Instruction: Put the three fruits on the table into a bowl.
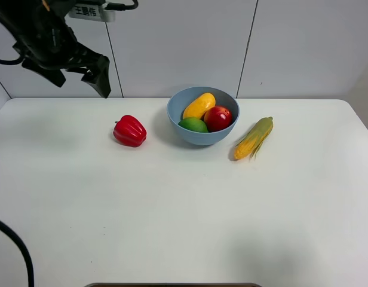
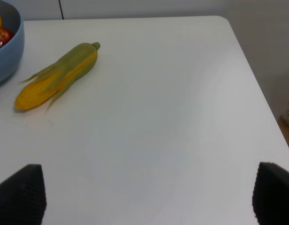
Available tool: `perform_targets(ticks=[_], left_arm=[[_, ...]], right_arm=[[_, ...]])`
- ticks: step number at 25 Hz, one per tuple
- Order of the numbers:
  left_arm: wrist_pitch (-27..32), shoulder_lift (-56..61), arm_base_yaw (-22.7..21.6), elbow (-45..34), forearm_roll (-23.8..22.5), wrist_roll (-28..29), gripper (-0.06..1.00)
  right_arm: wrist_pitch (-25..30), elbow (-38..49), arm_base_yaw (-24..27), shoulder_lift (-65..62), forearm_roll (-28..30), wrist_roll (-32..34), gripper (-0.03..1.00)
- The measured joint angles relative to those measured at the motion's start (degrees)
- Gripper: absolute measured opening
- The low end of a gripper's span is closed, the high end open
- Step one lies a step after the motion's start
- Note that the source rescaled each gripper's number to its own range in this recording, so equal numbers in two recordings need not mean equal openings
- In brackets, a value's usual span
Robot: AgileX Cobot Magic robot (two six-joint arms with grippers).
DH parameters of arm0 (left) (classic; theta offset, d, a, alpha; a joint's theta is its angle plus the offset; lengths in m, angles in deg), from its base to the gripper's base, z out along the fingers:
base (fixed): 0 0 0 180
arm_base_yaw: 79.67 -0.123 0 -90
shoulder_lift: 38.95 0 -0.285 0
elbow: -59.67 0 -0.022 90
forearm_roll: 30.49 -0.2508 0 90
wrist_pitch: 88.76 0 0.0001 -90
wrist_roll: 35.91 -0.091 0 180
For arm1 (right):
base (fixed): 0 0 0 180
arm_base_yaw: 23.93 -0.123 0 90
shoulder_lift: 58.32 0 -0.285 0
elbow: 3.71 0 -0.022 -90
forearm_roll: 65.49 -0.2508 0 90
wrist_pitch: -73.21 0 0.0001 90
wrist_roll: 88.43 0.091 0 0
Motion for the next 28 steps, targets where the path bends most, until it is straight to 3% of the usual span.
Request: perform_targets(ticks=[12, 25, 28], left_arm=[[1.65, 29.48, -4.92, -25.29, -1.69, 0.28, 0.99], [2.78, 52.03, -4.92, -32.81, -5.6, 1.44, 0.99], [2.78, 56.43, -6.99, -36.29, -5.5, 2.26, 0.99]], right_arm=[[0.0, 0.0, 0.0, 0.0, 0.0, 0.0, 0.69], [0.0, 0.0, 0.0, 0.0, 0.0, 0.0, 0.69], [0.0, 0.0, 0.0, 0.0, 0.0, 0.0, 0.69]])
